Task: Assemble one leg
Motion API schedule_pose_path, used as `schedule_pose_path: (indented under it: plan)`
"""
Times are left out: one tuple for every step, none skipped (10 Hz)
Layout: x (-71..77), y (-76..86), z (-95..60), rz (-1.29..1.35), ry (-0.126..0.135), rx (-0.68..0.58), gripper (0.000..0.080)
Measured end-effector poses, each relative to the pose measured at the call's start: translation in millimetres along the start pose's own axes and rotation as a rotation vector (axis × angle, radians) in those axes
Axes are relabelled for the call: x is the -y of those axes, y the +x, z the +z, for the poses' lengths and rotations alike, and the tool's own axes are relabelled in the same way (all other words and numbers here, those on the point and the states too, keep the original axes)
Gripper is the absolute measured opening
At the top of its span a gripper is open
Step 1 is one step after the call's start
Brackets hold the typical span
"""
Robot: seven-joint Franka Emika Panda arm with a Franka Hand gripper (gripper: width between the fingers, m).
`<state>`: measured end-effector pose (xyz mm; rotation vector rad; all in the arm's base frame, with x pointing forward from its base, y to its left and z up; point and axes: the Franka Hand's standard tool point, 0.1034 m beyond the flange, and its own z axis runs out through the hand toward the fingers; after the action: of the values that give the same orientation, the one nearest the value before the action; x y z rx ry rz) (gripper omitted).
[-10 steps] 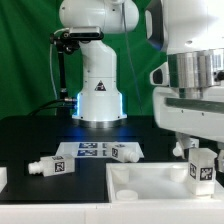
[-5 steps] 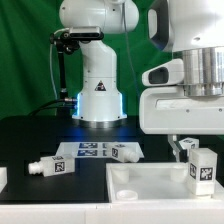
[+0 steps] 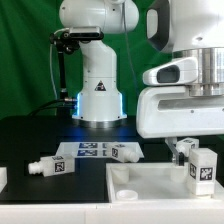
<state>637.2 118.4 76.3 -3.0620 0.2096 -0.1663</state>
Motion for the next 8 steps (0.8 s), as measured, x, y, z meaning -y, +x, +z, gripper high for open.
schedule_pose_path:
  plan:
    - [0.0,0.0,0.0,0.007,0.000,0.000,0.0635]
    - [0.1,-0.1,0.0,0.035,0.001,0.000,0.0462]
    - [0.9,-0.3,0.1,0.116,0.005,0.002,0.0462]
    - [-3.1,-0.6,1.0,0.173,0.000,0.004,0.0298]
    - [-3.4,-0.6,1.0,0.231,0.000,0.004,0.0296]
    - [-4.0,-0.4,0.8,0.377,-0.001,0.004,0.0294]
    - [-4.3,-0.9,0.7,0.503,-0.004,0.007,0.0294]
    - [-3.1,-2.9,0.6,0.696,-0.006,0.023,0.0292]
